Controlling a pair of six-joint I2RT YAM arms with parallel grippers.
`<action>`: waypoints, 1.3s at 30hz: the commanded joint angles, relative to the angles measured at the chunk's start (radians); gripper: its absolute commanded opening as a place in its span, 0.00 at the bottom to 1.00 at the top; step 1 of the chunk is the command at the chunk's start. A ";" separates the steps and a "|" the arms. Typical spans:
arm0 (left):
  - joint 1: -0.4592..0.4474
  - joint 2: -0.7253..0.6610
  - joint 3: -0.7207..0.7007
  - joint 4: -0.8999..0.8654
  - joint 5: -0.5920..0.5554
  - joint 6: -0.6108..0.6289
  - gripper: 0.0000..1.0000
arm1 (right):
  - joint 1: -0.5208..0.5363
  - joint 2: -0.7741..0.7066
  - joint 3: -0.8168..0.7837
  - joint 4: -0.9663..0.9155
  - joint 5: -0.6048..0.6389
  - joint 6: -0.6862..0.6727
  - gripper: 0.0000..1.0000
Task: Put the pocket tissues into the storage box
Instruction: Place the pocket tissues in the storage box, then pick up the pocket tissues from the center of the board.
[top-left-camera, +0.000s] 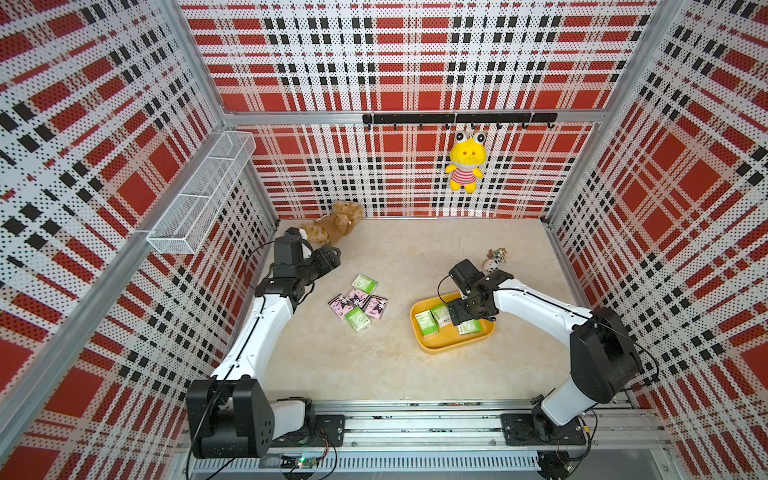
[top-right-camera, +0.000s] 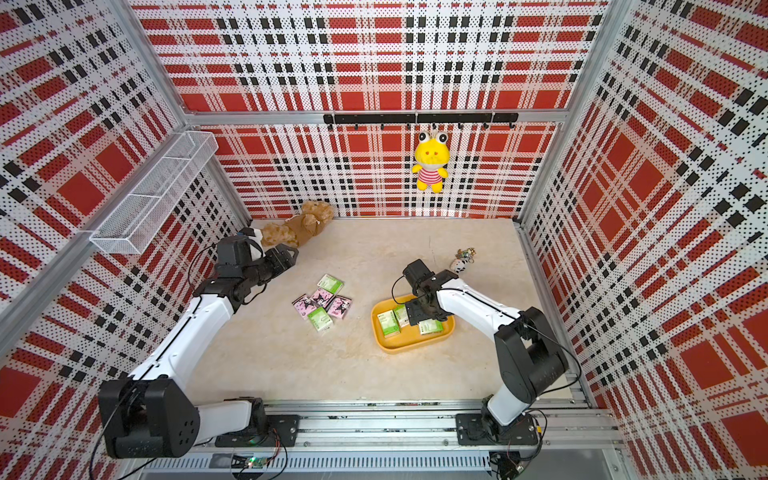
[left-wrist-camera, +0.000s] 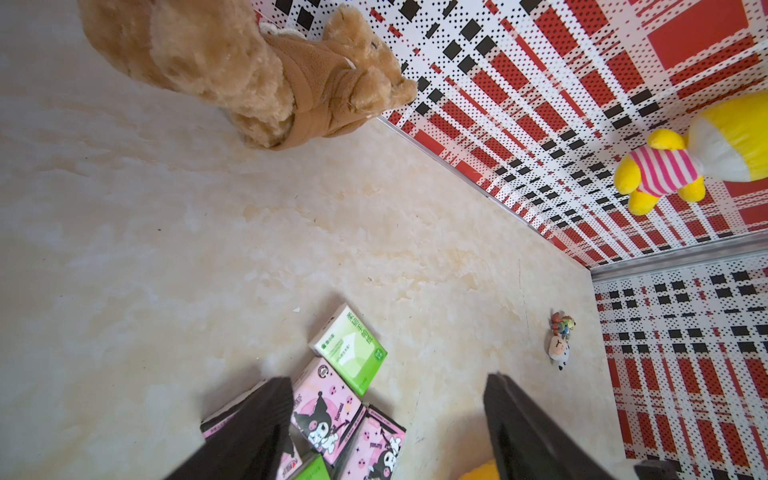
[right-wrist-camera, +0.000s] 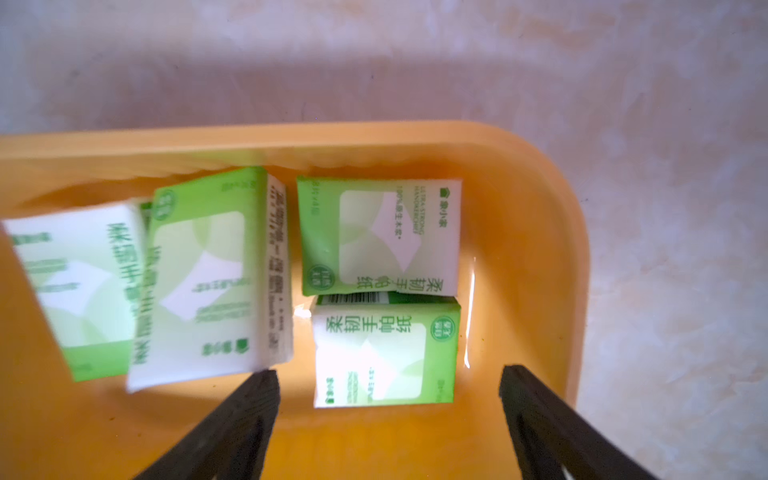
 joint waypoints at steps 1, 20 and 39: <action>-0.007 -0.008 0.013 0.010 0.007 0.010 0.79 | 0.010 -0.058 0.041 -0.045 -0.001 0.006 0.91; 0.004 -0.023 0.022 0.009 0.006 -0.015 0.79 | 0.357 0.203 0.356 0.063 -0.032 0.079 0.93; 0.154 -0.083 0.012 -0.034 0.063 0.037 0.79 | 0.430 0.730 0.911 0.007 -0.217 0.045 0.95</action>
